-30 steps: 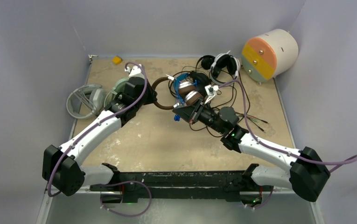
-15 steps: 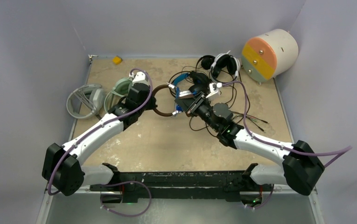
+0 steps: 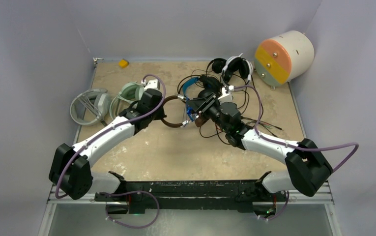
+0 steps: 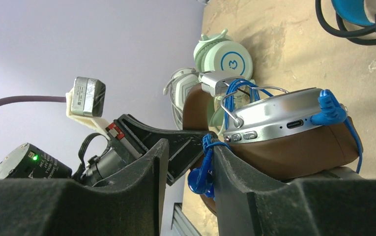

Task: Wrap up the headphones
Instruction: Wrap the headphones cable around the headphones.

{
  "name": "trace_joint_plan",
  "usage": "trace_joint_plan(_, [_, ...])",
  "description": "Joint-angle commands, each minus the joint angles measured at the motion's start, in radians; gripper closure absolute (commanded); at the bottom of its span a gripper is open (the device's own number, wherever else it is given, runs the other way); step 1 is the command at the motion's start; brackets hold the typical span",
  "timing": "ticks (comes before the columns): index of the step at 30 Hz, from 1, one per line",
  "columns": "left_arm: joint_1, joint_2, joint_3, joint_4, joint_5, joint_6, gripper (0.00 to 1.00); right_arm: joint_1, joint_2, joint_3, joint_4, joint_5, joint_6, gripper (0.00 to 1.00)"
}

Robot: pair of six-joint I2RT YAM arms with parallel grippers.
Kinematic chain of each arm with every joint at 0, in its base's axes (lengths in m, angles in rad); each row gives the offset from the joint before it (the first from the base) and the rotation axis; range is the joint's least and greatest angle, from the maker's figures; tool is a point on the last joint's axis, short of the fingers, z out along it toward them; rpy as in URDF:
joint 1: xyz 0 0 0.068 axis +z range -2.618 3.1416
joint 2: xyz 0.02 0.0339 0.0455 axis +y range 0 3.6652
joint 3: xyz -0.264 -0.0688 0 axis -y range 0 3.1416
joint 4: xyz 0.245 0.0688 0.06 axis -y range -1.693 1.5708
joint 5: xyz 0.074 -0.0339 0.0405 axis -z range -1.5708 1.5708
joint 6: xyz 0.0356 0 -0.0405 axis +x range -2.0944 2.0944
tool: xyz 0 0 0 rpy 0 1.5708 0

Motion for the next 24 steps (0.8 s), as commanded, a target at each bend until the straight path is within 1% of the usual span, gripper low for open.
trace_joint_plan(1, [-0.012,0.014,0.079,-0.016,0.051,-0.004,1.0,-0.026,0.004,0.043,0.03,0.018,0.038,0.59])
trace_joint_plan(5, [-0.013,0.03,0.087,-0.02,0.068,-0.015,1.0,-0.039,0.004,0.043,0.028,0.028,0.045,0.58])
trace_joint_plan(9, [-0.012,0.04,0.092,-0.023,0.088,-0.017,1.0,-0.056,0.01,0.065,-0.031,0.043,0.062,0.57])
trace_joint_plan(13, [-0.013,0.05,0.101,-0.036,0.097,-0.02,1.0,-0.071,0.013,0.127,-0.169,0.078,0.102,0.48])
trace_joint_plan(15, [-0.012,0.054,0.109,-0.046,0.102,-0.024,1.0,-0.072,0.016,0.165,-0.253,0.102,0.13,0.47])
trace_joint_plan(16, [-0.013,0.054,0.111,-0.049,0.106,-0.026,1.0,-0.073,0.018,0.186,-0.314,0.121,0.149,0.44])
trace_joint_plan(18, [-0.013,0.057,0.114,-0.053,0.108,-0.031,1.0,-0.074,0.024,0.222,-0.387,0.147,0.184,0.42])
trace_joint_plan(23, [-0.013,0.069,0.118,-0.049,0.12,-0.032,1.0,-0.076,0.03,0.26,-0.445,0.18,0.227,0.28])
trace_joint_plan(24, [-0.012,0.073,0.118,-0.048,0.122,-0.032,1.0,-0.076,0.031,0.264,-0.449,0.182,0.237,0.26])
